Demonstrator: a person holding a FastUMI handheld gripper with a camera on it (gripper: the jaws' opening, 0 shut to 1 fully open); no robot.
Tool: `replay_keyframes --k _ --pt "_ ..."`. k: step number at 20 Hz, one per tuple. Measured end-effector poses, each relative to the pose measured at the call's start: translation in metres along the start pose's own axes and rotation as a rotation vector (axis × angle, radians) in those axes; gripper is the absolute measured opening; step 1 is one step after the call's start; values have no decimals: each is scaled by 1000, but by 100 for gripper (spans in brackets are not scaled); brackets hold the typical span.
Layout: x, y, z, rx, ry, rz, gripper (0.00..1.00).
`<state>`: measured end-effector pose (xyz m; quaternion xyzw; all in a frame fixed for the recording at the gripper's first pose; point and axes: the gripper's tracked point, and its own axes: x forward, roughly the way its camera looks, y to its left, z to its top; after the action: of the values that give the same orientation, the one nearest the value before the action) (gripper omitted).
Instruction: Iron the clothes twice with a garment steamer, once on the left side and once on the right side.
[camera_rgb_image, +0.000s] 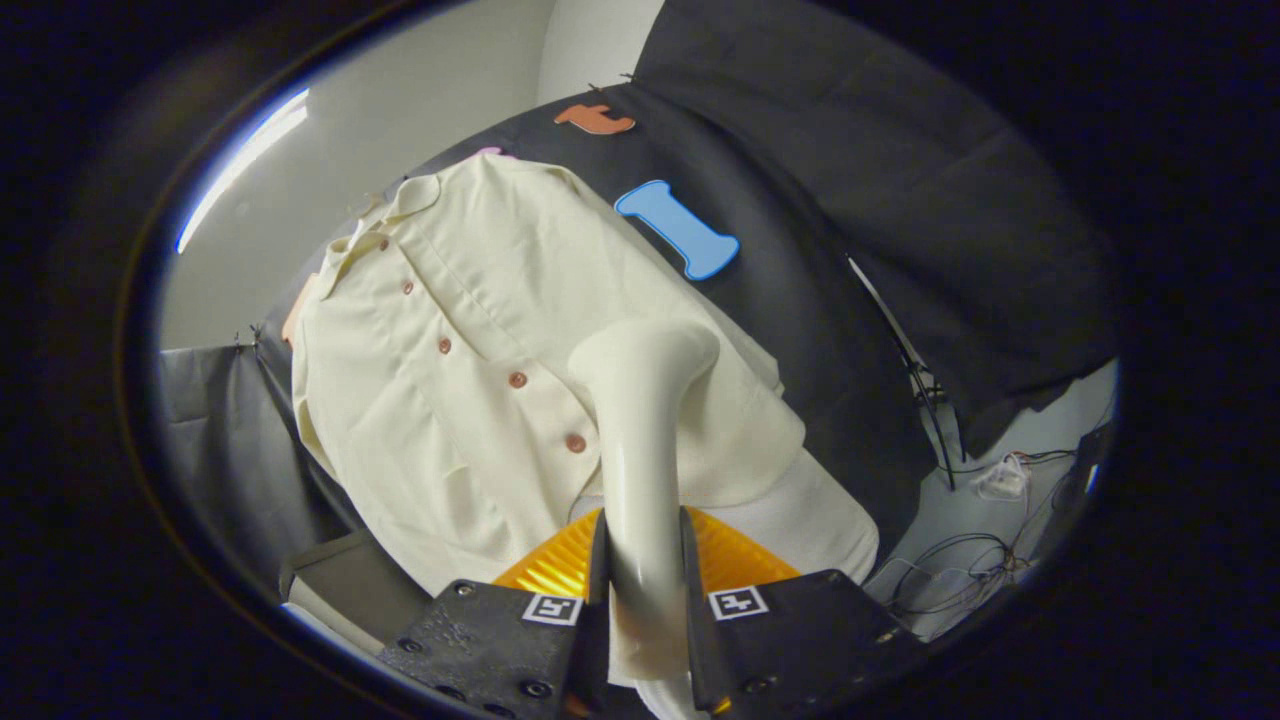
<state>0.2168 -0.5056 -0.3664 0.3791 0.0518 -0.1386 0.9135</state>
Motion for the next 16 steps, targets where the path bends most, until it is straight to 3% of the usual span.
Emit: replay_keyframes --k 9,16 --pt "-29 -16 -44 76 55 -85 31" --pt "-65 7 -70 113 59 -75 31"
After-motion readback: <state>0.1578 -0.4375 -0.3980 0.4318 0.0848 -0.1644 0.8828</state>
